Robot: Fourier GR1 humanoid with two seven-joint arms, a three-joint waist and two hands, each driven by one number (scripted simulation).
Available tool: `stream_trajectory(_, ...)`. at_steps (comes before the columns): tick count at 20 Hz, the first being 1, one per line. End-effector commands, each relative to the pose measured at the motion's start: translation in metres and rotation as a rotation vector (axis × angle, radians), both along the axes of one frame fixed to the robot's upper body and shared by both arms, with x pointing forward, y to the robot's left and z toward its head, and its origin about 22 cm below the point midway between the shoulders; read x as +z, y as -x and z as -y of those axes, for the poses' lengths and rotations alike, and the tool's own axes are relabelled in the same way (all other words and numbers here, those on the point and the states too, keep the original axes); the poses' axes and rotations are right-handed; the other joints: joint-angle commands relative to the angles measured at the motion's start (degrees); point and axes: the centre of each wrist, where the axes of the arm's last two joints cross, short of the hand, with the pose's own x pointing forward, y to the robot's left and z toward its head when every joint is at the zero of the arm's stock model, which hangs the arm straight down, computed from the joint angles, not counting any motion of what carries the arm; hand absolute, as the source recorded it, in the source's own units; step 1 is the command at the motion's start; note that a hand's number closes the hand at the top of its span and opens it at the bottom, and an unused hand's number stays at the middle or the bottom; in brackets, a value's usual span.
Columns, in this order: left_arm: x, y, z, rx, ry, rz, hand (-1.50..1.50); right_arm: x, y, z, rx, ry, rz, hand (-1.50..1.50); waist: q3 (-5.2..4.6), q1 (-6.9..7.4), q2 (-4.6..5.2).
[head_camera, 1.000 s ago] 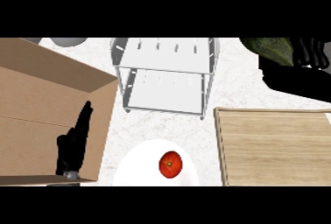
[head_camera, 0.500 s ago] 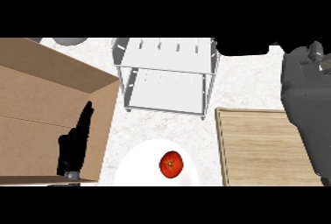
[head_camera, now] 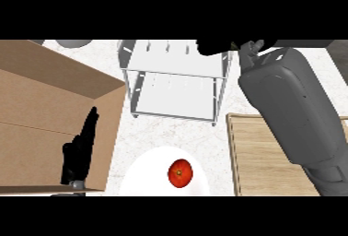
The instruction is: Pick the squash from the tray and place it in the tiered basket
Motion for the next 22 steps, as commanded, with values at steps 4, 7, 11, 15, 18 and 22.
stream_trajectory(4, -0.028, 0.01, -0.005, 0.016, 0.035, -0.109, 0.0, -0.042, -0.025, -0.038, -0.032, -0.015, -0.045, 1.5, -0.65, 0.1, 0.47)
stream_trajectory(7, -0.034, 0.016, 0.003, 0.003, 0.041, -0.101, 0.0, -0.063, -0.034, -0.036, -0.033, -0.122, -0.059, 1.5, -0.65, 0.62, 0.78)
stream_trajectory(11, -0.02, 0.017, -0.002, -0.007, 0.041, -0.096, 0.0, -0.065, -0.043, -0.025, -0.037, -0.351, -0.204, -1.5, -0.58, 1.09, 0.71)
stream_trajectory(15, -0.02, 0.013, -0.005, -0.002, 0.018, -0.104, 0.0, -0.091, -0.048, -0.01, -0.012, -0.496, -0.17, -1.5, -0.55, 0.57, 0.74)
stream_trajectory(18, -0.013, -0.001, -0.002, 0.007, 0.031, -0.093, 0.0, -0.065, -0.052, -0.018, 0.01, -0.634, -0.121, -1.5, -0.58, 0.58, 0.67)
stream_trajectory(22, -0.027, 0.014, 0.011, 0.016, 0.033, -0.105, 0.0, -0.071, -0.054, 0.002, -0.019, -0.73, 0.008, -1.5, -0.58, -0.26, 0.41)
